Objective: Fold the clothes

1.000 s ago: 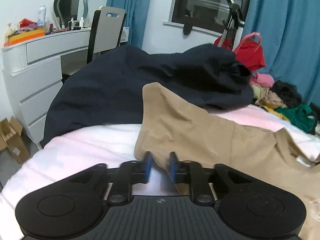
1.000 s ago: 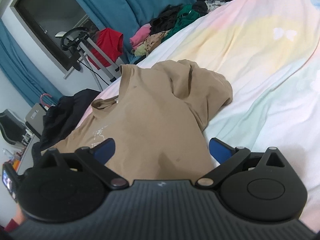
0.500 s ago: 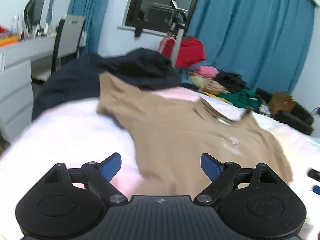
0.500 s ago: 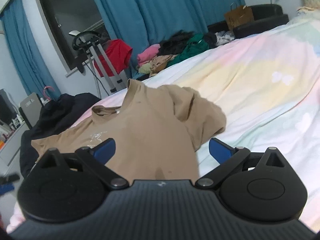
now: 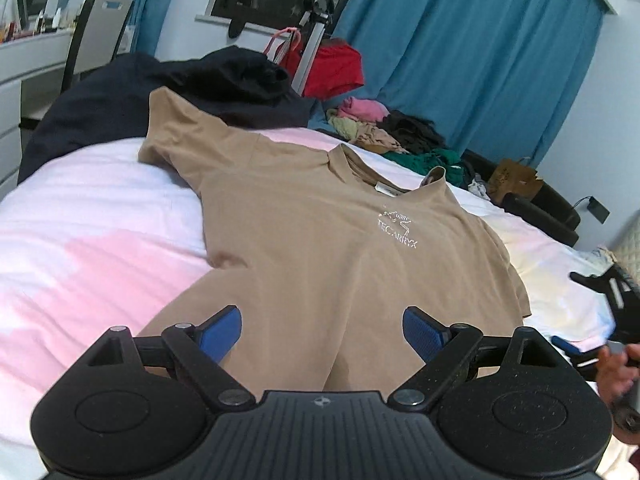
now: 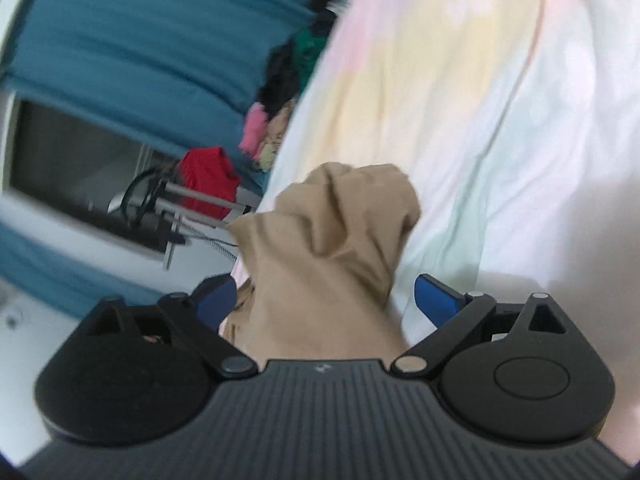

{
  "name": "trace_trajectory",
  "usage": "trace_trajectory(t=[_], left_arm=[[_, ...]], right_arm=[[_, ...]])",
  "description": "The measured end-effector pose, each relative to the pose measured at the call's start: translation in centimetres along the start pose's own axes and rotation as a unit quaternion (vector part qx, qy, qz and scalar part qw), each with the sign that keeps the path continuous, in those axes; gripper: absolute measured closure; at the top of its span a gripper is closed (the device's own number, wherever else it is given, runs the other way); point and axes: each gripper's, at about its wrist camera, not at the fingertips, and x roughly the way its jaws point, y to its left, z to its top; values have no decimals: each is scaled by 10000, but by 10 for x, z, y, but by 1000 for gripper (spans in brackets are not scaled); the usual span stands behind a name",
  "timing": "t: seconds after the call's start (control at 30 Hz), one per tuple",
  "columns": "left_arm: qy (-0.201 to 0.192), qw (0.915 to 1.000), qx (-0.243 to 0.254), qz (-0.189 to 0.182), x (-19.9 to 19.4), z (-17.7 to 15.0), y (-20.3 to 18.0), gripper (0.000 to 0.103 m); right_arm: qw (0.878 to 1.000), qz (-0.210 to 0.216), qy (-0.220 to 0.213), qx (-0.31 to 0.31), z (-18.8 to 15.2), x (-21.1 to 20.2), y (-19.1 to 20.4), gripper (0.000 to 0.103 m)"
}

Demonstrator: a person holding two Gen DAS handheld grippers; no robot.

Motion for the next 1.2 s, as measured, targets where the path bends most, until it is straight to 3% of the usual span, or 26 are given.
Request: trace_trajectory(t=[0.13, 0.27, 0.33, 0.37, 0.5, 0.57, 0.7, 0.8, 0.87, 0.97, 1.0, 1.03, 1.1, 1.2], left_arm=[[37, 9993, -305, -215, 6, 3, 6, 14], [66, 9980, -506, -367, 14, 5, 10, 14], [106, 9982, -490, -337, 22, 5, 9, 14], [151, 9982, -495, -305, 27, 4, 9, 15], [333, 9976, -542, -268, 47, 3, 9, 17], [379, 9975, -537, -244, 53, 3, 9, 17], [405, 9978, -477, -214, 59, 2, 7, 17], [397, 9980, -418, -247, 56, 0, 5, 18], [361, 9981, -406, -278, 52, 0, 5, 18], [301, 9983, -408, -303, 47, 0, 5, 18], [294, 9983, -408, -307, 46, 1, 6, 18], [298, 9983, -403, -311, 46, 1, 6, 18], [307, 9982, -393, -319, 46, 0, 6, 18], [320, 9982, -379, -331, 46, 0, 6, 18]], right_arm=[[9993, 64, -35, 377, 10, 35, -17, 5], [9999, 53, 93, 105, 9, 81, -14, 11], [9999, -73, -65, -116, 8, 96, -11, 28], [9996, -102, -191, -181, 9, 100, -11, 31], [9975, -254, -596, -291, 17, 107, -17, 89], [9951, -307, -864, -363, 20, 100, -19, 90], [9885, -18, -1509, -119, 18, 68, -23, 94], [9837, 89, -1793, 49, 15, 51, -25, 94], [9833, 187, -1797, 192, 14, 46, -30, 93], [9817, 659, -1640, 715, 14, 47, -43, 89], [9820, 739, -1521, 846, 14, 50, -46, 77], [9819, 820, -1402, 976, 15, 54, -48, 53], [9808, 992, -1248, 1119, 16, 60, -49, 25], [9822, 1093, -1202, 947, 19, 71, -44, 23]])
